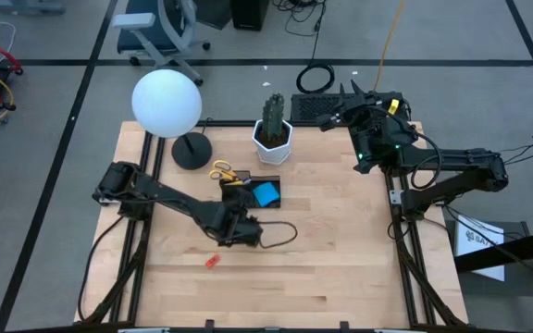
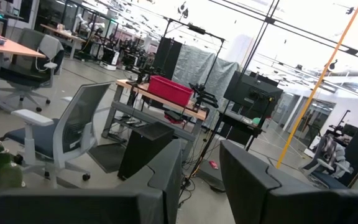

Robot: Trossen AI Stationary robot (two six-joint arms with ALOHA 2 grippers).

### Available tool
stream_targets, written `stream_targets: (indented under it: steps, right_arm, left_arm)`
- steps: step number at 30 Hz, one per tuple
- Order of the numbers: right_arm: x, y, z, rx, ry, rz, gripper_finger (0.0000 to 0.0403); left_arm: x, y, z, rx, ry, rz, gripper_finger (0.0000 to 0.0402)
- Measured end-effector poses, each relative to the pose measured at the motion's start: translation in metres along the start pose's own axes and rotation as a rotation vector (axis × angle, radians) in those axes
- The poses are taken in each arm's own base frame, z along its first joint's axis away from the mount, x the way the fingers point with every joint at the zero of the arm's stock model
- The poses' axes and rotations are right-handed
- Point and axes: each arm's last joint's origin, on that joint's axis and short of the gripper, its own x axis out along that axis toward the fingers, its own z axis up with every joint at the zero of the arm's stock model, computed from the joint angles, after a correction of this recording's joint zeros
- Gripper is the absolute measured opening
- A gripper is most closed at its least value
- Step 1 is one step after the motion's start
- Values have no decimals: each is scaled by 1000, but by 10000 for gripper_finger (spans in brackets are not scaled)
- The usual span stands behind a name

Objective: Pick and place office supplies into organizer
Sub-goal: Put the clip binder into the desk organizer

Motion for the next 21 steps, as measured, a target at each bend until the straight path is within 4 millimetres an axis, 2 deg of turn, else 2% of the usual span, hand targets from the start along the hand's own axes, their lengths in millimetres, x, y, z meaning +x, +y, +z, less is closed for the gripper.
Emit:
stream_targets:
  steps: [12, 21]
  right_arm:
    - [0, 0, 0, 0, 0, 0, 100]
    - [0, 0, 0, 0, 0, 0, 100]
  left_arm:
    - [24, 42, -15, -90, 66, -29, 0]
    - [34, 59, -22, -137, 76, -72, 0]
